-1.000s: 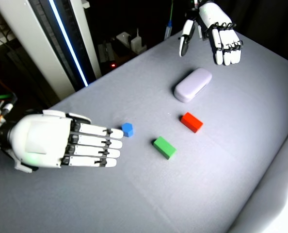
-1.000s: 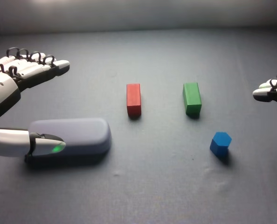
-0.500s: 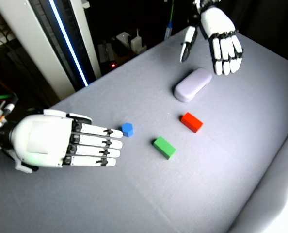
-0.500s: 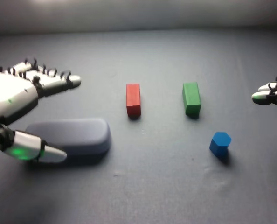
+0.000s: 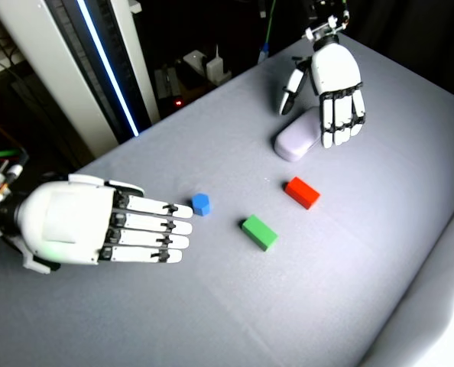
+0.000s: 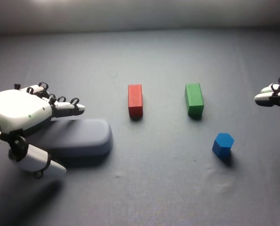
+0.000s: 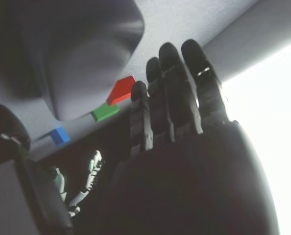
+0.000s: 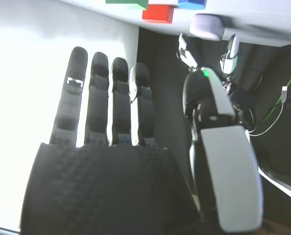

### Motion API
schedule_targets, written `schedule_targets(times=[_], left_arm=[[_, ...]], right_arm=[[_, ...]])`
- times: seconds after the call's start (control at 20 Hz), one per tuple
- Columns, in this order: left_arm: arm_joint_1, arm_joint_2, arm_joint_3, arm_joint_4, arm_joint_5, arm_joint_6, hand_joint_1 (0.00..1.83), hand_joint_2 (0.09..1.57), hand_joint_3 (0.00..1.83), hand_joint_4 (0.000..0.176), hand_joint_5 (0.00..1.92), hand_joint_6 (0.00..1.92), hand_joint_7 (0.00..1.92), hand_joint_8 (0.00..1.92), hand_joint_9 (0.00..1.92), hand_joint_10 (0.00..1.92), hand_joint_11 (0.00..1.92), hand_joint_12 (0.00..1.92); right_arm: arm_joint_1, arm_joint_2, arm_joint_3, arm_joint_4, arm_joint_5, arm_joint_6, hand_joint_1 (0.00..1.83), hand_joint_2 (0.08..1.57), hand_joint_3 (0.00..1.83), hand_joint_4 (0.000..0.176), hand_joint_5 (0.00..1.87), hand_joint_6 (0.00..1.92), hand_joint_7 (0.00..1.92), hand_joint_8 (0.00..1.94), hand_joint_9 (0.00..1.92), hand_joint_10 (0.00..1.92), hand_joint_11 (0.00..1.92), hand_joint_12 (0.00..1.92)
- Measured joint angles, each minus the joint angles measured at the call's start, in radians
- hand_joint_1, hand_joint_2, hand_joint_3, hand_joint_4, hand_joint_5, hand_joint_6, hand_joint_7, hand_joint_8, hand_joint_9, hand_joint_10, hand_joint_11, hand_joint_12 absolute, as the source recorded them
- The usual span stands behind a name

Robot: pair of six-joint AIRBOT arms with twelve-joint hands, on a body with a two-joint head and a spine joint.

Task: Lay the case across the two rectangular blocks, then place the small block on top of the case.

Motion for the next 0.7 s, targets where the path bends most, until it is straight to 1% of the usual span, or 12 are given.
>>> schedule_targets(times=[0.05,0.1,0.15,0.2,0.25,0.3,0.35,0.4,0.5,0.55,0.65,0.7], left_arm=[[0.0,-0.003,0.004,-0.02,0.006,0.015,0.78,0.82,0.0,0.094,0.33,0.0,0.55,0.0,0.61,0.01,0.13,1.08],[0.0,-0.009,0.013,-0.036,0.014,0.03,0.86,0.82,0.0,0.074,0.36,0.0,0.57,0.0,0.64,0.01,0.15,1.13],[0.0,-0.013,0.019,-0.047,0.018,0.037,0.93,0.84,0.0,0.038,0.42,0.0,0.61,0.0,0.67,0.02,0.2,1.12],[0.0,-0.018,0.025,-0.056,0.022,0.039,0.98,0.87,0.0,0.002,0.5,0.0,0.7,0.01,0.75,0.03,0.32,1.02],[0.0,-0.018,0.026,-0.064,0.02,0.036,1.13,0.95,0.0,0.0,0.68,0.01,0.93,0.04,0.93,0.07,0.47,0.98],[0.0,-0.019,0.026,-0.066,0.009,0.037,1.25,1.06,0.0,0.0,0.92,0.59,1.09,0.75,1.14,0.19,0.71,1.15],[-0.003,-0.02,0.022,-0.068,-0.01,0.041,1.27,1.09,0.0,0.0,0.94,0.78,1.09,0.97,1.18,0.4,0.84,1.24],[-0.003,-0.02,0.016,-0.074,-0.019,0.042,1.26,1.09,0.0,0.0,0.95,0.89,1.09,0.95,1.22,0.5,0.98,1.2],[-0.001,-0.004,-0.023,-0.046,-0.034,0.006,1.25,1.09,0.0,0.0,0.93,1.02,1.12,0.83,1.14,0.51,0.85,1.2],[-0.001,0.01,-0.044,0.004,-0.063,-0.034,1.25,1.08,0.0,0.0,0.96,0.98,1.13,0.81,1.16,0.55,0.89,1.24],[-0.014,0.021,-0.051,0.046,-0.129,-0.094,1.26,1.07,0.0,0.0,1.01,0.89,1.16,0.79,1.16,0.56,0.89,1.19],[-0.031,0.023,-0.051,0.053,-0.148,-0.107,1.37,1.06,0.01,0.0,0.97,0.94,1.15,0.67,1.09,0.91,0.91,1.12]], right_arm=[[0.0,0.0,0.0,-0.001,0.0,0.0,0.66,1.29,0.0,0.0,0.41,0.0,0.39,0.0,0.38,0.0,0.15,0.68],[0.0,0.0,0.0,0.0,-0.002,0.0,0.73,1.3,0.0,0.0,0.42,0.0,0.4,0.0,0.39,0.0,0.12,0.73],[0.0,0.0,0.0,0.0,-0.002,0.002,0.71,1.3,0.0,0.0,0.42,0.0,0.4,0.0,0.39,0.0,0.12,0.74],[0.0,0.0,0.0,-0.001,-0.002,0.005,0.71,1.3,0.0,0.0,0.42,0.0,0.4,0.0,0.39,0.0,0.12,0.75],[0.0,-0.001,0.0,0.0,-0.003,0.005,0.69,1.29,0.0,0.0,0.41,0.0,0.39,0.0,0.39,0.0,0.13,0.76],[0.0,-0.002,0.0,0.0,-0.003,0.006,0.68,1.29,0.0,0.0,0.41,0.0,0.39,0.0,0.39,0.0,0.13,0.76],[0.0,-0.002,0.0,-0.003,-0.003,0.009,0.68,1.3,0.0,0.0,0.41,0.0,0.38,0.0,0.38,0.0,0.11,0.75],[0.0,-0.002,0.0,-0.003,-0.003,0.009,0.68,1.3,0.0,0.0,0.41,0.0,0.38,0.0,0.37,0.0,0.1,0.75],[0.0,-0.002,0.0,0.0,-0.005,0.011,0.7,1.29,0.0,0.0,0.41,0.0,0.38,0.0,0.37,0.0,0.1,0.75],[0.0,-0.002,0.0,-0.001,-0.005,0.012,0.69,1.3,0.0,0.0,0.41,0.0,0.37,0.0,0.37,0.0,0.1,0.75],[0.0,-0.002,0.0,-0.004,-0.004,0.012,0.72,1.3,0.0,0.0,0.41,0.0,0.38,0.0,0.37,0.0,0.07,0.81],[0.0,-0.002,0.0,-0.003,-0.005,0.012,0.68,1.3,0.0,0.0,0.4,0.0,0.36,0.0,0.35,0.0,0.04,0.82]])
